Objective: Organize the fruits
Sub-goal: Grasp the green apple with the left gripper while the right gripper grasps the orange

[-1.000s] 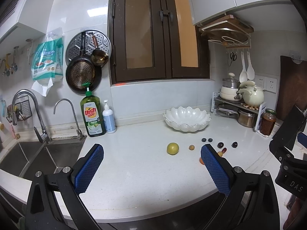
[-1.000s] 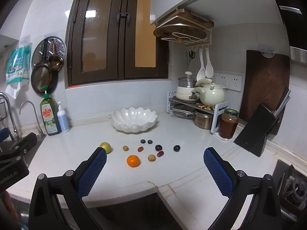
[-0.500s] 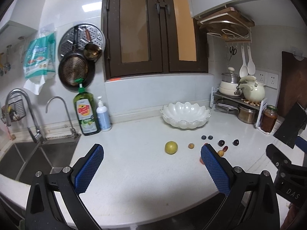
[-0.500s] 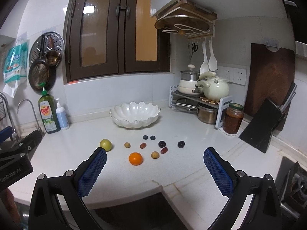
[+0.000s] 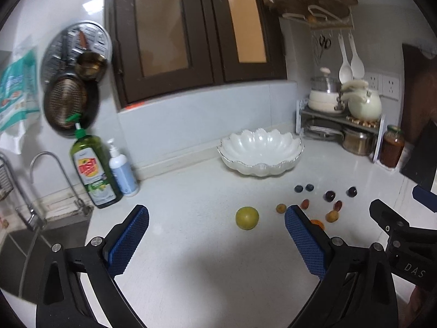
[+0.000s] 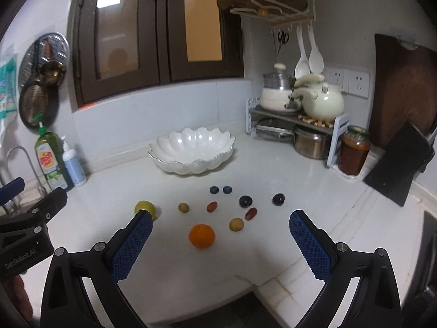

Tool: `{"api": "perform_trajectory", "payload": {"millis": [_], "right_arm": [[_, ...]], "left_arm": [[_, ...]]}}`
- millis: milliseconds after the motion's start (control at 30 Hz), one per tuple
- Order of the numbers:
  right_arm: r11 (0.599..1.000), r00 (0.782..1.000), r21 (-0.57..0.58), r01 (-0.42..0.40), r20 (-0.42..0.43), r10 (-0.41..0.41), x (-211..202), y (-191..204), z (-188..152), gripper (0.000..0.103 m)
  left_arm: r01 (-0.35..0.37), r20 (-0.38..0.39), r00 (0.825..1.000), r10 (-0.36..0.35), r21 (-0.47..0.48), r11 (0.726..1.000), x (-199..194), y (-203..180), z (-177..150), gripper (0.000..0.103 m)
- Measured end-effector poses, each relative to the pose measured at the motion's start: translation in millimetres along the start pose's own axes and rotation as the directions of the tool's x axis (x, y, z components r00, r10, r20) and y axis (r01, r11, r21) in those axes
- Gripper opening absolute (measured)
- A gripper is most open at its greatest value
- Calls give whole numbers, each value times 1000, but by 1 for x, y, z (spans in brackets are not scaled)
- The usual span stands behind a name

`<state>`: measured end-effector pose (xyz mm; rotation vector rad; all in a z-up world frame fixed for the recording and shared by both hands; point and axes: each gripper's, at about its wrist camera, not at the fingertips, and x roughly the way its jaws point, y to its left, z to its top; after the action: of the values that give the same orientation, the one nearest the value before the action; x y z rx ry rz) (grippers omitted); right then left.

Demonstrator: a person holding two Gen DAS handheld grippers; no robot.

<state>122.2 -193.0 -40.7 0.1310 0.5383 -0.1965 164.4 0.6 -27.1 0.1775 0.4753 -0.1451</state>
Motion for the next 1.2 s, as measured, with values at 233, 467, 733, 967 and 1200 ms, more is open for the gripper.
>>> {"api": "perform_trajectory", "payload": {"millis": [233, 467, 733, 967, 1200], "right_arm": [[1000, 995, 7, 25, -92, -24, 49, 11, 1, 98], [999, 984, 6, 50, -174, -49, 88, 23, -3, 96], [997, 960, 18, 78, -269, -70, 124, 28, -16, 89], [996, 937, 25, 86, -342, -72, 147, 35, -30, 84], [996, 916, 32, 84, -396, -64, 162, 37, -43, 76]], "left_arm": [[69, -97, 993, -66, 28, 997, 61, 3, 5, 92], [130, -170, 978, -120, 47, 990, 104, 2, 2, 87], [204, -247, 952, -180, 75, 976, 150, -9, -6, 84], [270, -302, 926, -227, 109, 957, 183, -23, -16, 80], [319, -341, 903, -260, 130, 939, 201, -27, -27, 75]]}}
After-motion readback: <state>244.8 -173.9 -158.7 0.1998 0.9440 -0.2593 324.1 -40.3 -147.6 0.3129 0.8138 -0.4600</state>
